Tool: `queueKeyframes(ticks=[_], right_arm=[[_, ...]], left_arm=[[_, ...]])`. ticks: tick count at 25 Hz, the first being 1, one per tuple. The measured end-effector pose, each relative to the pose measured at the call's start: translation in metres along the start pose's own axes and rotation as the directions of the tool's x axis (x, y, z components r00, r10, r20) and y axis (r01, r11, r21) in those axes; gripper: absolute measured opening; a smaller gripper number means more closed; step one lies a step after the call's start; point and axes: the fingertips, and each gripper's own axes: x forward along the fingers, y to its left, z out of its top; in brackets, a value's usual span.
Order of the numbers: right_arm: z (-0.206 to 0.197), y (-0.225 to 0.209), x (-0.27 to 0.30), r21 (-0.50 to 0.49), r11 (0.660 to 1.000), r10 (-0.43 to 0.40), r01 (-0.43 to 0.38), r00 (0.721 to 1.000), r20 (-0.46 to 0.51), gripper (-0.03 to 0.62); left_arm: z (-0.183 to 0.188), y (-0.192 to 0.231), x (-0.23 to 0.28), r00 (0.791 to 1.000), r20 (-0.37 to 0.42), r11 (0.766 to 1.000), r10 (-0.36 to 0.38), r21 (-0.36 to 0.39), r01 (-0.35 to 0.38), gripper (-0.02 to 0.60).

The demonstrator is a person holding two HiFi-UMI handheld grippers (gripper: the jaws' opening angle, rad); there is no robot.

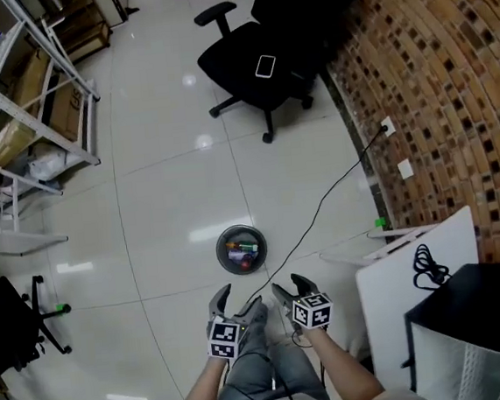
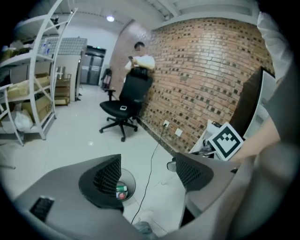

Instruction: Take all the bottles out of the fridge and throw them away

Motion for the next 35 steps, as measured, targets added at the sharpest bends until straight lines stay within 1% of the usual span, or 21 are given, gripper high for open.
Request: queueKeyframes(ticks=[2, 4, 6, 8, 9, 11, 13, 15, 18, 20, 21, 22, 23, 24, 25, 26, 28, 30, 31, 32, 35], right_arm=[[0.039, 0.018, -0.055, -0.030, 0.999, -0.012, 0.014, 0.996, 0.087, 0.328], [0.079, 0.030, -0.110, -0.070, 0.996, -0.033, 0.046, 0.983, 0.182, 0.328], [0.121, 0.036, -0.169, -0.092, 0.990, -0.071, 0.103, 0.950, 0.304, 0.328], [0.157, 0.038, -0.235, -0.081, 0.981, -0.124, 0.175, 0.893, 0.432, 0.328], [0.171, 0.038, -0.271, -0.061, 0.974, -0.160, 0.218, 0.854, 0.496, 0.328], [0.188, 0.037, -0.342, 0.003, 0.954, -0.239, 0.300, 0.753, 0.614, 0.328], [0.191, 0.039, -0.411, 0.069, 0.926, -0.308, 0.371, 0.637, 0.706, 0.328], [0.182, 0.042, -0.473, 0.127, 0.887, -0.371, 0.444, 0.521, 0.768, 0.327], [0.158, 0.048, -0.557, 0.225, 0.806, -0.472, 0.548, 0.365, 0.802, 0.327], [0.136, 0.051, -0.609, 0.326, 0.752, -0.547, 0.573, 0.267, 0.793, 0.327], [0.123, 0.054, -0.635, 0.390, 0.722, -0.589, 0.572, 0.211, 0.780, 0.327], [0.109, 0.057, -0.660, 0.451, 0.686, -0.627, 0.571, 0.149, 0.765, 0.327], [0.095, 0.061, -0.683, 0.501, 0.645, -0.657, 0.578, 0.083, 0.749, 0.327], [0.080, 0.064, -0.704, 0.540, 0.601, -0.682, 0.589, 0.025, 0.731, 0.327], [0.065, 0.067, -0.723, 0.572, 0.558, -0.705, 0.601, -0.019, 0.709, 0.325], [0.049, 0.069, -0.738, 0.597, 0.517, -0.729, 0.614, -0.051, 0.683, 0.325], [0.018, 0.071, -0.761, 0.639, 0.438, -0.770, 0.633, -0.104, 0.630, 0.324], [-0.010, 0.074, -0.777, 0.675, 0.378, -0.796, 0.634, -0.150, 0.587, 0.322], [-0.021, 0.077, -0.783, 0.690, 0.359, -0.806, 0.628, -0.165, 0.569, 0.322], [-0.030, 0.079, -0.788, 0.703, 0.345, -0.812, 0.622, -0.177, 0.556, 0.322], [-0.046, 0.085, -0.797, 0.719, 0.327, -0.815, 0.613, -0.202, 0.543, 0.322]], left_arm=[[0.039, -0.028, -0.018, 0.998, 0.040, 0.999, -0.044, 0.028, 0.043, 0.364], [0.079, -0.059, -0.033, 0.992, 0.074, 0.993, -0.100, 0.075, 0.095, 0.364], [0.120, -0.092, -0.041, 0.979, 0.105, 0.977, -0.175, 0.145, 0.159, 0.364], [0.160, -0.133, -0.046, 0.956, 0.131, 0.945, -0.262, 0.234, 0.227, 0.364], [0.179, -0.155, -0.048, 0.940, 0.140, 0.923, -0.310, 0.280, 0.263, 0.364], [0.212, -0.204, -0.054, 0.899, 0.151, 0.871, -0.411, 0.357, 0.338, 0.364], [0.236, -0.256, -0.066, 0.849, 0.157, 0.813, -0.505, 0.415, 0.408, 0.364], [0.254, -0.309, -0.083, 0.790, 0.157, 0.750, -0.593, 0.466, 0.470, 0.364], [0.271, -0.389, -0.113, 0.691, 0.151, 0.655, -0.707, 0.509, 0.559, 0.364], [0.275, -0.439, -0.133, 0.620, 0.139, 0.589, -0.772, 0.522, 0.617, 0.364], [0.272, -0.462, -0.141, 0.582, 0.122, 0.546, -0.804, 0.538, 0.641, 0.364], [0.267, -0.482, -0.147, 0.545, 0.100, 0.501, -0.832, 0.557, 0.662, 0.364], [0.259, -0.500, -0.152, 0.514, 0.076, 0.459, -0.854, 0.573, 0.679, 0.363], [0.251, -0.516, -0.155, 0.489, 0.053, 0.424, -0.870, 0.585, 0.691, 0.364], [0.244, -0.532, -0.159, 0.467, 0.032, 0.393, -0.884, 0.592, 0.704, 0.364], [0.238, -0.548, -0.166, 0.443, 0.013, 0.364, -0.897, 0.593, 0.719, 0.364], [0.226, -0.575, -0.177, 0.391, -0.019, 0.302, -0.920, 0.600, 0.740, 0.364], [0.213, -0.594, -0.185, 0.353, -0.063, 0.242, -0.933, 0.616, 0.750, 0.364], [0.209, -0.601, -0.188, 0.343, -0.075, 0.225, -0.936, 0.621, 0.751, 0.364], [0.205, -0.607, -0.190, 0.336, -0.079, 0.216, -0.938, 0.625, 0.750, 0.364], [0.198, -0.619, -0.196, 0.314, -0.083, 0.193, -0.946, 0.632, 0.751, 0.364]])
